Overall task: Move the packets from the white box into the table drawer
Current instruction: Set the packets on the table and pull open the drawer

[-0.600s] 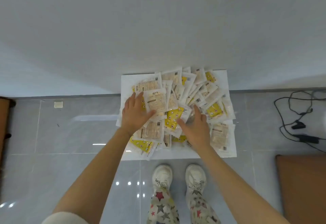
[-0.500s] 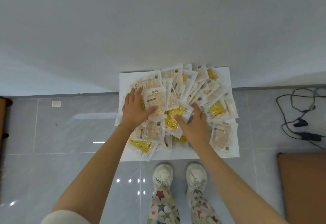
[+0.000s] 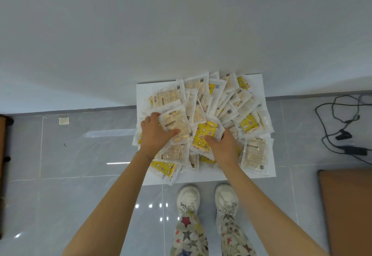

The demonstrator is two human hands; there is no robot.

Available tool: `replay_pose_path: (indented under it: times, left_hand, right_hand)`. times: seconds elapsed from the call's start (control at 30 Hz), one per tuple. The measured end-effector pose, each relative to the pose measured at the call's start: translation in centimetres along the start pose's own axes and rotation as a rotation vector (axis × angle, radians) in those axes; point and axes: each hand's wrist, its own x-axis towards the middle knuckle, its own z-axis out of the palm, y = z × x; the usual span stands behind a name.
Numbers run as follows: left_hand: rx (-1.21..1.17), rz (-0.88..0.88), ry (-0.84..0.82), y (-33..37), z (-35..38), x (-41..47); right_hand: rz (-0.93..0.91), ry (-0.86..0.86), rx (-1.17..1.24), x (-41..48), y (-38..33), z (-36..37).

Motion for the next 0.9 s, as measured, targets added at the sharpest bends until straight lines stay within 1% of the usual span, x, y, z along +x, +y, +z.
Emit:
replay_pose_path:
  times: [0.1,0.17,0.27,0.37,0.47,0.53,0.67,0.9]
  left_hand:
    - [-0.09,-0.051,-0.052,-0.7,-0.3,0.1]
    - [-0.168,-0.038,-0.066,-1.7,-0.4,0.3]
    - [-0.399,-0.013,-0.068,-1.3,-1.2,-0.7]
    - [-0.593,-0.051,-0.037,-0.8,-1.7,-1.9]
    - [-0.688,-0.042,0.019,-0.3,-2.2,-3.6]
    - [-0.741,-0.038,0.039,0.4,-2.7,-5.2]
    - [-0.864,-0.081,0.116,2.7,-4.7,-8.8]
    - [-1.011,-0.08,0.242,7.2,-10.9,-16.5]
  right_hand:
    - [0.014,-0.011,0.056,-0.4,0.0,-0.3]
    - [0.038,-0.002,0.102,-0.6,0.0,-0.5]
    - [0.067,0.023,0.184,-0.8,0.5,-0.9]
    - [0.09,0.069,0.291,-1.2,0.7,-1.8]
    - [0.061,0.076,0.327,-1.9,0.1,-2.9]
    - [0.048,0.067,0.332,-2.7,-1.1,-3.7]
    - [0.013,-0.011,0.302,-5.2,-5.4,-4.9]
    - [-0.101,-0.127,0.265,-11.9,-13.4,-7.8]
